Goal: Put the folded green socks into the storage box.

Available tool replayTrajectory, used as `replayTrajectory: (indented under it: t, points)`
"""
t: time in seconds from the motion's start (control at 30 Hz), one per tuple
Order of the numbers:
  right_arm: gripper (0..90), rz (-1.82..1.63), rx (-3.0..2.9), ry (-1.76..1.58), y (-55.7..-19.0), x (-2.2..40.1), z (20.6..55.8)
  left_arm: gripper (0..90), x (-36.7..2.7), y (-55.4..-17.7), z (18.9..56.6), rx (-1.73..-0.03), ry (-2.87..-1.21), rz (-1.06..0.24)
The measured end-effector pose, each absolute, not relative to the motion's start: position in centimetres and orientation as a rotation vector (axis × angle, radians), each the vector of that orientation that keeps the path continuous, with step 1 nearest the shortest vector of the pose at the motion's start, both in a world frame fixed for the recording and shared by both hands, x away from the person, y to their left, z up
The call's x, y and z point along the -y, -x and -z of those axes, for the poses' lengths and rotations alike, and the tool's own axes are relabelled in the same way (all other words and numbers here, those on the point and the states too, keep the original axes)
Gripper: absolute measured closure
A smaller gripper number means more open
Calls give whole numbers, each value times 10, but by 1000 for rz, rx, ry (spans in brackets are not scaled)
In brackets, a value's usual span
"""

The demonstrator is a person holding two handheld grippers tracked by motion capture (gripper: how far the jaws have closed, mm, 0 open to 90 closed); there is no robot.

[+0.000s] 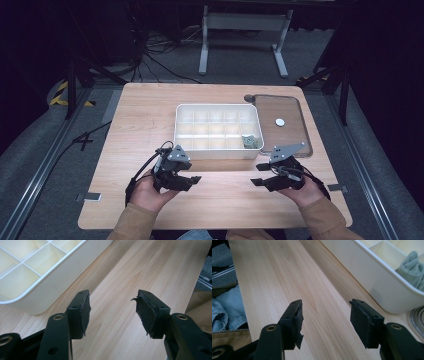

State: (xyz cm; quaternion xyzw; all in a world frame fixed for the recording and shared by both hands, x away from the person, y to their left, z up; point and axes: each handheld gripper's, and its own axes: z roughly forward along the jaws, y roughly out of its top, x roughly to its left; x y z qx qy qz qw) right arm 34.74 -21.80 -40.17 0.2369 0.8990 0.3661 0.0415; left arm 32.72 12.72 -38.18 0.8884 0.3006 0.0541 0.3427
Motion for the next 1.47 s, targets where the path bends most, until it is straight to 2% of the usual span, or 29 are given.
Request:
replayTrajectory:
  t: [0.63, 0.93, 1.47]
  points:
    - [452, -965, -2770, -751, -330, 203, 454, 415, -118, -329, 394, -750, -2368, -107]
    - [460, -968, -2697, -613, -319, 198, 461, 399, -112, -332, 404, -731, -2430, -81]
    - [449, -1007, -2676, -615, -318, 200, 469, 386, -107, -337, 414, -710, -2487, -61]
